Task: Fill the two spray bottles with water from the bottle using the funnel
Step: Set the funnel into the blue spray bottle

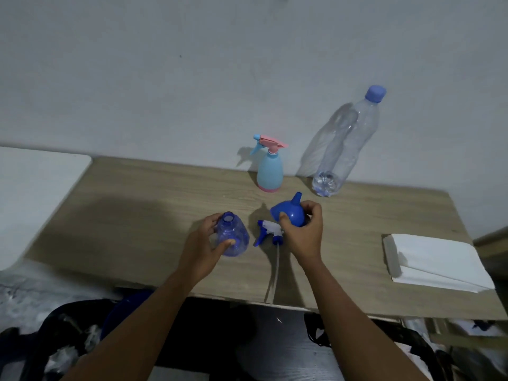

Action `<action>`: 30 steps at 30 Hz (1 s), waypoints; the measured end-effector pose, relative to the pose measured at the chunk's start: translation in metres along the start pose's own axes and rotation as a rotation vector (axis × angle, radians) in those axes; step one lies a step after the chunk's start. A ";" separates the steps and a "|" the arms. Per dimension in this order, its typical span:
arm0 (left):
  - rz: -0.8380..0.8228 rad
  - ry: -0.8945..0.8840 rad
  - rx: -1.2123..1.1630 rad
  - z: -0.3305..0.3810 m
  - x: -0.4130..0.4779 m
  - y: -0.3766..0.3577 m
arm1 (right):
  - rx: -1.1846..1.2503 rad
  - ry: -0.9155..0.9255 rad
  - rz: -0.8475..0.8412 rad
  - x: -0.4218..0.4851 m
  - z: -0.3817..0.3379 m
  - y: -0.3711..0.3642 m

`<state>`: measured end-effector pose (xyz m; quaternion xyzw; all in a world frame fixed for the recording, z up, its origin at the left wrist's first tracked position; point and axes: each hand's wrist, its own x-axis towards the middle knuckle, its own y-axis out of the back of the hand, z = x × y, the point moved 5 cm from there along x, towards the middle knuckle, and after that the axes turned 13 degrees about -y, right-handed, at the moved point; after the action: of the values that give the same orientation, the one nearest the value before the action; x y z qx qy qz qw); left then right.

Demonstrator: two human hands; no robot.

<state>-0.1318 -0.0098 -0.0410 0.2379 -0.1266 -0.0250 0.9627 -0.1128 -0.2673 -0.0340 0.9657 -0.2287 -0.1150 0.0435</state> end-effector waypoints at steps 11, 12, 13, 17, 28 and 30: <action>-0.066 -0.015 -0.075 -0.005 0.003 0.002 | -0.040 0.114 -0.258 -0.083 -0.052 -0.040; -0.069 -0.014 -0.080 -0.007 0.003 0.002 | -0.081 0.143 -0.244 -0.084 -0.058 -0.041; -0.080 -0.008 -0.073 -0.007 0.002 0.002 | -0.141 0.173 -0.227 -0.084 -0.064 -0.041; -0.124 0.034 -0.079 -0.007 0.002 0.002 | -0.469 0.291 -0.240 -0.083 -0.088 -0.047; -0.168 0.074 -0.131 -0.023 0.000 -0.002 | -0.978 0.369 -0.345 -0.085 -0.118 -0.091; -0.177 0.084 -0.141 -0.023 0.001 -0.002 | -0.929 0.359 -0.358 -0.085 -0.118 -0.094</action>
<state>-0.1255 -0.0014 -0.0613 0.1806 -0.0625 -0.1089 0.9755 -0.1172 -0.1420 0.0852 0.8731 0.0262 -0.0427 0.4850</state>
